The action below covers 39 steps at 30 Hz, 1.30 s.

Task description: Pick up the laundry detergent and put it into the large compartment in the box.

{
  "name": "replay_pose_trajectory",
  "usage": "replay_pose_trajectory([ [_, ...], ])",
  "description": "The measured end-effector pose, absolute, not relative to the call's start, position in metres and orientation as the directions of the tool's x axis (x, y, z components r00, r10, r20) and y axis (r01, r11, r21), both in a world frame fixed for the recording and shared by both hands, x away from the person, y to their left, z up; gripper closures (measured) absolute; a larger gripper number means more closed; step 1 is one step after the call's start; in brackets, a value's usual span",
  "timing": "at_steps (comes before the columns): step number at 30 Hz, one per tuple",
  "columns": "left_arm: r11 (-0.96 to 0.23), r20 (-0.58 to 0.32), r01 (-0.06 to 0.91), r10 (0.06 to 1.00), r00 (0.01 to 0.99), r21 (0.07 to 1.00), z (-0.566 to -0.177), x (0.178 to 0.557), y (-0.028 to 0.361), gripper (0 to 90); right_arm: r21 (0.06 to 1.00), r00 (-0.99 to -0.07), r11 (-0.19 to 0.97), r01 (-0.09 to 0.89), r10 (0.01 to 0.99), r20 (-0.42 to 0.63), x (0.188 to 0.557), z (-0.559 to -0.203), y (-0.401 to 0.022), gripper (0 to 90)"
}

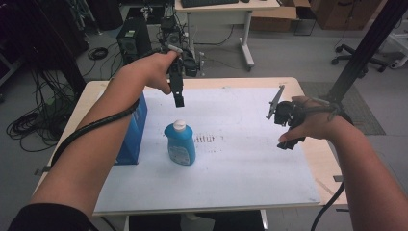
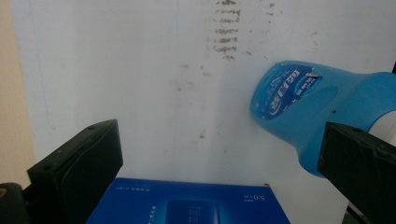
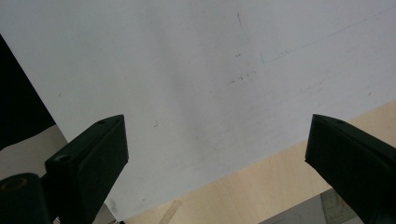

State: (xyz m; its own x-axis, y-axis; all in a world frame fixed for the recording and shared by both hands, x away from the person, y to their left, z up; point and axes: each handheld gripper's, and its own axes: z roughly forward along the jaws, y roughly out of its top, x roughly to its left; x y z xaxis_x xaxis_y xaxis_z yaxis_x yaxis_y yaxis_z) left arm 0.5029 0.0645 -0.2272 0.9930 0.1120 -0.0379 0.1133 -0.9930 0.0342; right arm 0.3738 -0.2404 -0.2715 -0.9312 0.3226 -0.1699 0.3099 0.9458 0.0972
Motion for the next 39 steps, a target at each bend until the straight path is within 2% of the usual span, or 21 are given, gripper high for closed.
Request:
replay_pose_trajectory([
  [10,-0.995,-0.029,0.095,0.094,0.995,0.038,-0.223,0.495,0.065,0.4,0.101,-0.933,0.949,0.299,0.313,-0.176,0.374,-0.271,-0.239,6.0],
  [22,-0.997,0.002,0.061,0.061,0.998,0.051,-0.192,0.474,0.065,0.4,0.114,-0.929,0.945,0.308,0.324,-0.177,0.368,-0.267,-0.243,5.8],
  [30,-0.998,-0.010,0.024,0.023,1.000,0.060,-0.181,0.459,0.067,0.4,0.121,-0.931,0.945,0.305,0.323,-0.173,0.367,-0.265,-0.244,5.3],
  [34,-1.000,-0.013,0.008,0.008,1.000,0.024,-0.181,0.452,0.068,0.4,0.108,-0.931,0.946,0.305,0.320,-0.175,0.366,-0.265,-0.241,5.5],
  [39,-0.999,-0.027,-0.023,-0.025,0.999,0.046,-0.176,0.442,0.067,0.4,0.111,-0.933,0.948,0.298,0.314,-0.175,0.367,-0.265,-0.239,5.4],
])
